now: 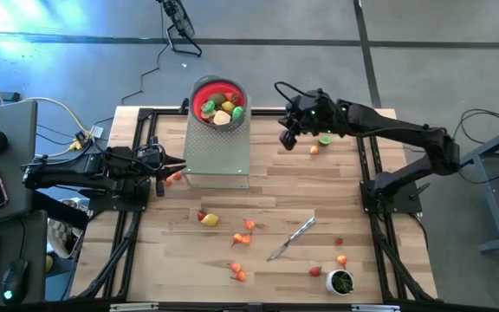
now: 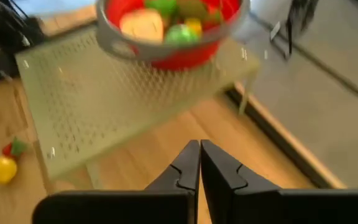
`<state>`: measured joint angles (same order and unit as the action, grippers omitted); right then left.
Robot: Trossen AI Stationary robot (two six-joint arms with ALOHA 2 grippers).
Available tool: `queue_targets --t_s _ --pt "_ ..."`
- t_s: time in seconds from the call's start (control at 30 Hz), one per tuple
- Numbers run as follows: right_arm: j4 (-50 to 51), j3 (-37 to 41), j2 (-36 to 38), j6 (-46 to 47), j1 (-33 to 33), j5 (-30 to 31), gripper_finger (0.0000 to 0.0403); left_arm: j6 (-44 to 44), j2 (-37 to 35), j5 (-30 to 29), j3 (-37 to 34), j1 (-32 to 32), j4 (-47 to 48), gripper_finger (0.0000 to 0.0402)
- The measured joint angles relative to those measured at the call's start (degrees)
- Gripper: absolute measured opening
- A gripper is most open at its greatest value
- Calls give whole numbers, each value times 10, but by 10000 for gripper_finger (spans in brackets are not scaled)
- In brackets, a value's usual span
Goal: Pick & Place Fruit
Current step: Put the orange pear into the red strainer on the shelf
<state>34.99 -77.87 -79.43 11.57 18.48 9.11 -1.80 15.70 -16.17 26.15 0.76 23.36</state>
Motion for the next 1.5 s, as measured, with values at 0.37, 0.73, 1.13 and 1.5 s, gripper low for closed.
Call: queue_targets --t_s 0.37,0.73,1.13,1.5 --pt "16 101 1 101 13 28 3 0 0 0 0 0 0 67" --pt "-16 244 9 229 25 25 2 0 0 0 0 0 0 67" --pt "1 312 15 338 25 41 2 0 0 0 0 0 4 67" --pt "15 312 15 321 25 94 2 0 0 0 0 0 9 67"
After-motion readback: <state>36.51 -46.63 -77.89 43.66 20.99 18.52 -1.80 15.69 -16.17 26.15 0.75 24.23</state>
